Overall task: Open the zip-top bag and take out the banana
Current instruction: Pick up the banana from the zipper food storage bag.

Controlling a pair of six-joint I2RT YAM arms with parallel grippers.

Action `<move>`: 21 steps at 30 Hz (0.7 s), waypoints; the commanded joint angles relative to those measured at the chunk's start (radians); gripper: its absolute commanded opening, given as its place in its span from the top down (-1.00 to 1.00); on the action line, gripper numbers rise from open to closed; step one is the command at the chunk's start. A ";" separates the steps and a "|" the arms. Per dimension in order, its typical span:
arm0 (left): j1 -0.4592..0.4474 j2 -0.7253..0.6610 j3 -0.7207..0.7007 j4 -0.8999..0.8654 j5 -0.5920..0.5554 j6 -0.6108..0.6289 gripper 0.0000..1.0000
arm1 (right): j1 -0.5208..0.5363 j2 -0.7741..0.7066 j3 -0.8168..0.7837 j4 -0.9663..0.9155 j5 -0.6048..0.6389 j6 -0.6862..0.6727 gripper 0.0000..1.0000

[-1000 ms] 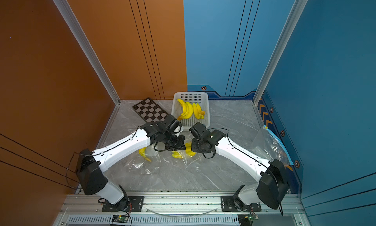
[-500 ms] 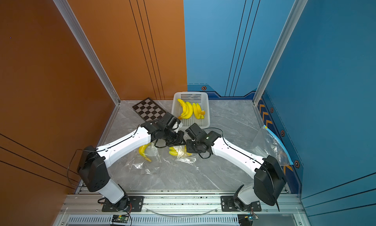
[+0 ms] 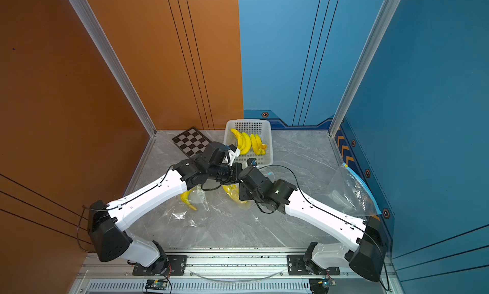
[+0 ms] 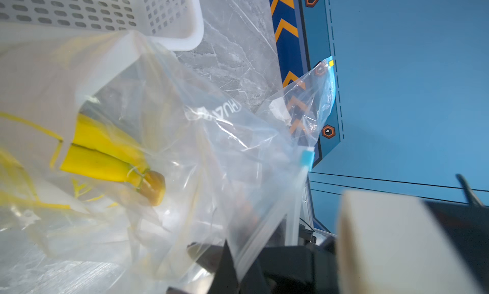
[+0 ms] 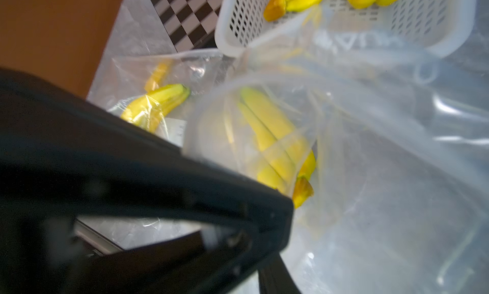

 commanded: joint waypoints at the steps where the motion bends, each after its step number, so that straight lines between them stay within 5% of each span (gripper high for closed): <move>1: -0.019 -0.020 0.016 0.002 0.036 -0.025 1.00 | -0.022 0.019 0.046 0.024 0.022 0.021 0.65; 4: -0.013 -0.034 0.009 -0.044 0.024 -0.013 1.00 | -0.050 0.056 0.098 -0.172 0.043 0.043 0.81; 12: -0.012 -0.051 0.001 -0.065 0.046 -0.005 1.00 | -0.181 -0.035 0.165 -0.581 0.162 0.050 0.84; 17: -0.044 -0.040 0.015 -0.065 0.059 -0.006 1.00 | -0.152 0.029 0.244 -0.414 0.022 -0.042 0.83; 21: -0.059 -0.039 0.029 -0.065 0.047 -0.021 1.00 | -0.154 0.089 0.221 -0.276 -0.140 0.010 0.86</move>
